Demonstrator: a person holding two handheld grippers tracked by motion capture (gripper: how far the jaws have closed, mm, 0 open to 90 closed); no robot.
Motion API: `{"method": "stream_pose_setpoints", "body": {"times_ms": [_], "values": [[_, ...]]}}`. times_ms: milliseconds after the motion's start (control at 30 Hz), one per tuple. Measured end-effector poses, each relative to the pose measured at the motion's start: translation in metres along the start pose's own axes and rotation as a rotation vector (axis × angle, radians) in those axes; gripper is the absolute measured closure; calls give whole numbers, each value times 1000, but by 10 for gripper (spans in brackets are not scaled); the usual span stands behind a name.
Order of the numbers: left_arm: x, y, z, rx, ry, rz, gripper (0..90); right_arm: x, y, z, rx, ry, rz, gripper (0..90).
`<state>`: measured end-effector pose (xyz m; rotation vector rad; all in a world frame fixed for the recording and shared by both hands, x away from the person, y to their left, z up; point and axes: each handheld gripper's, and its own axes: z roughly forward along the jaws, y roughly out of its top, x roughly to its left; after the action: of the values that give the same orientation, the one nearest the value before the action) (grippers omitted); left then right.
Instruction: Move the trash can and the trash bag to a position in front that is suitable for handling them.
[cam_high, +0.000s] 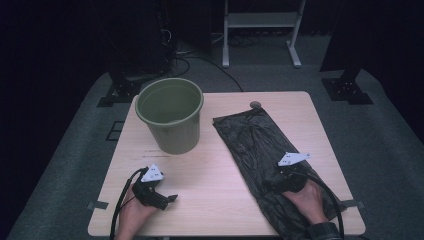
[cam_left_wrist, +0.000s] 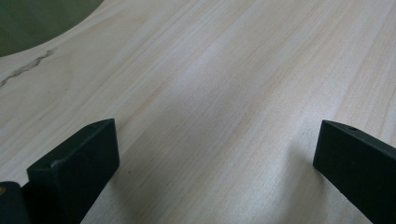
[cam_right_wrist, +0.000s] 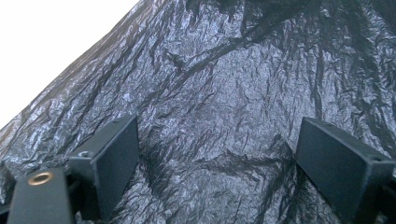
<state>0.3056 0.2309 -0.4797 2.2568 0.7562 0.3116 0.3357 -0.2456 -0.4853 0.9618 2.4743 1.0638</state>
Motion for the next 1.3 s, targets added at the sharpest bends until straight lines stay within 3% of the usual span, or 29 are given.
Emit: {"method": "stream_pose_setpoints", "body": {"times_ms": [300,767,1300], "values": [[4,7,-17,-47,-5,-43,0,0,-1,0,-11,5,0,126],[12,23,-38,-72,-27,-98,0,0,-1,0,-10,10,-7,125],[42,60,-85,-133,34,-113,0,-1,-2,-1,-10,11,-7,126]]}}
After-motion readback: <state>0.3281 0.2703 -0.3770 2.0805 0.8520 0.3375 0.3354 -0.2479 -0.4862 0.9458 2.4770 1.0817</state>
